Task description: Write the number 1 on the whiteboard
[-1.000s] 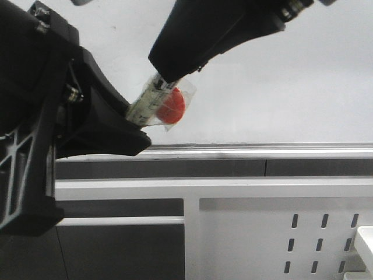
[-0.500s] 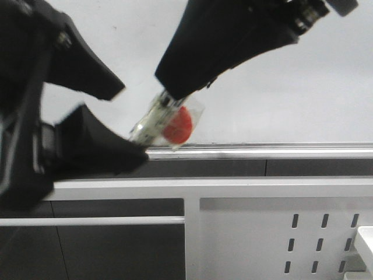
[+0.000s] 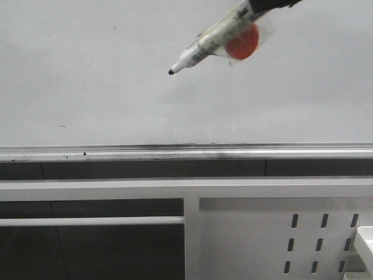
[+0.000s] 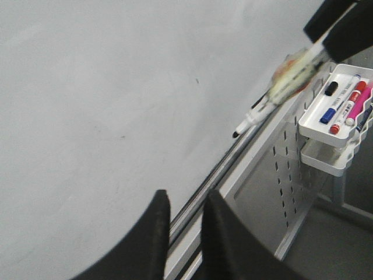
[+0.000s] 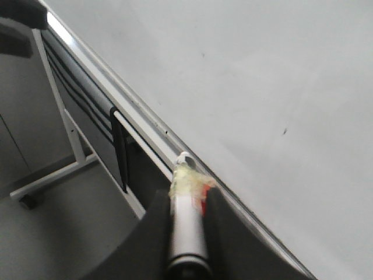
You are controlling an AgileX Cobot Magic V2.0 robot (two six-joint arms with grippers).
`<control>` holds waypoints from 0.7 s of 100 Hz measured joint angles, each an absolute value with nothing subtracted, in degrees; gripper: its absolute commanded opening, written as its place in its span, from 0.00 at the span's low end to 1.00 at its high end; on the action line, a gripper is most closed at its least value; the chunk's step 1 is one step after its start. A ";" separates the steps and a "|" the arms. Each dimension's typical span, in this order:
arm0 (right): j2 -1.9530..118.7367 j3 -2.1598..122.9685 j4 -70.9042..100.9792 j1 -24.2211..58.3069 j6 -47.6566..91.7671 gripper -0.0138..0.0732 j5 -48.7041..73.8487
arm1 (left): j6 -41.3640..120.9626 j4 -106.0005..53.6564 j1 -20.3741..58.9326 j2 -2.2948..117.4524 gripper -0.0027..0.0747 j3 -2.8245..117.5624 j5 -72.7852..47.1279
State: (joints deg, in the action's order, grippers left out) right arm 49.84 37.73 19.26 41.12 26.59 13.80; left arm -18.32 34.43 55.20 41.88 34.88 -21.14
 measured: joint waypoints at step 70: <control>43.61 34.84 19.06 39.90 26.59 0.08 4.98 | -25.81 22.81 36.18 40.07 0.01 20.31 6.27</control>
